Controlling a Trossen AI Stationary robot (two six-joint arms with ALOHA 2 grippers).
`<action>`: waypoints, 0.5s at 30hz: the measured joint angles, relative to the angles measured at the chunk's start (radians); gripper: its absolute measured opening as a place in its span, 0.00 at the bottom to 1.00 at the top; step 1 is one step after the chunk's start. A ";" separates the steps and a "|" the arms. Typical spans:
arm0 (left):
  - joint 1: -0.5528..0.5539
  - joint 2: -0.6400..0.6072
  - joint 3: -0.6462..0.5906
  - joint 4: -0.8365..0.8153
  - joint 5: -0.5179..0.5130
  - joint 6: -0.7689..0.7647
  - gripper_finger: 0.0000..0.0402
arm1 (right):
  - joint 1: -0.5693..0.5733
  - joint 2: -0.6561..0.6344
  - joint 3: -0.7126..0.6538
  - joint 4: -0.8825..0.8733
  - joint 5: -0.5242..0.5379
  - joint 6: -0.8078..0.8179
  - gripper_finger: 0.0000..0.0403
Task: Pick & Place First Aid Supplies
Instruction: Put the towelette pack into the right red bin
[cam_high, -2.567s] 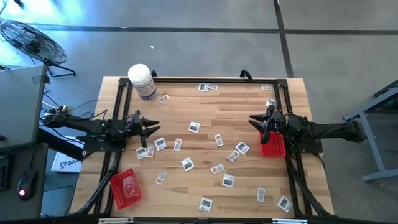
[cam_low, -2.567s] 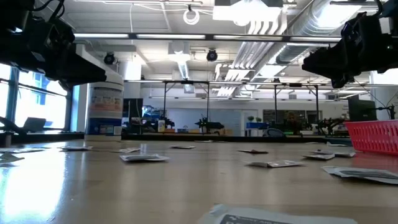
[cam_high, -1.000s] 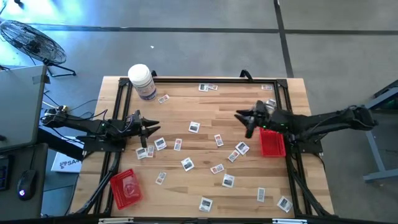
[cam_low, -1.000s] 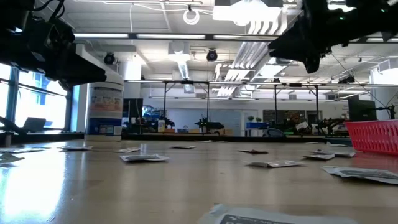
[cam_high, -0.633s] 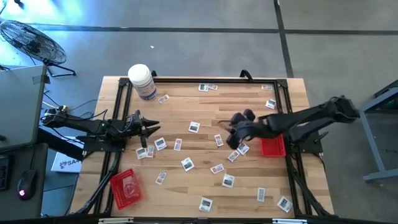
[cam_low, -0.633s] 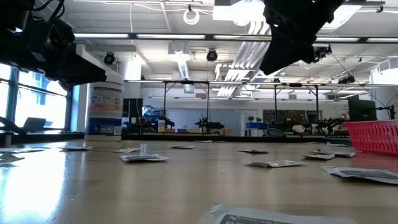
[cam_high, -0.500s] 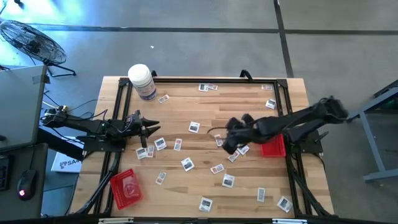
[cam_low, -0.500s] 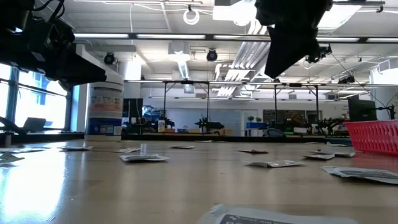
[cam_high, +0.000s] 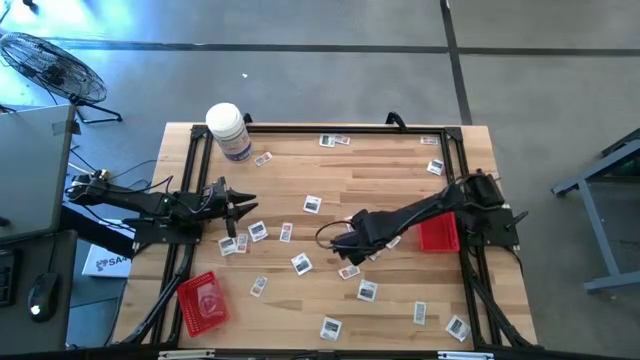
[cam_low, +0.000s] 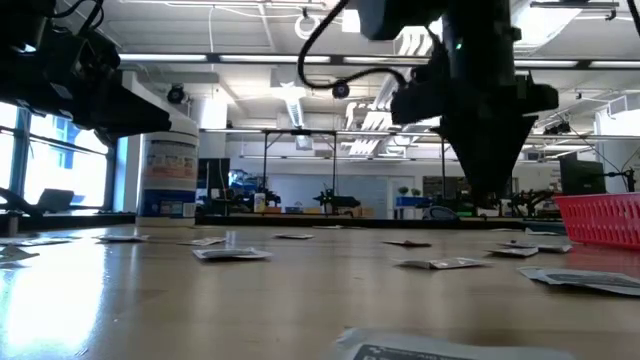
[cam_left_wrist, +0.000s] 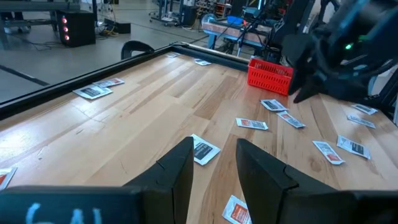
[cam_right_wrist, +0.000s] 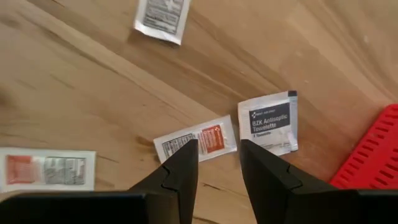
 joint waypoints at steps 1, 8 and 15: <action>0.000 0.000 0.000 0.000 0.000 0.000 0.30 | -0.009 0.006 0.000 0.000 -0.016 -0.006 0.28; 0.000 0.000 0.000 0.000 0.000 0.000 0.30 | -0.068 0.007 -0.001 -0.014 -0.089 -0.050 0.29; 0.000 0.000 0.000 0.000 0.000 0.000 0.30 | -0.136 0.006 -0.059 0.024 -0.193 -0.134 0.35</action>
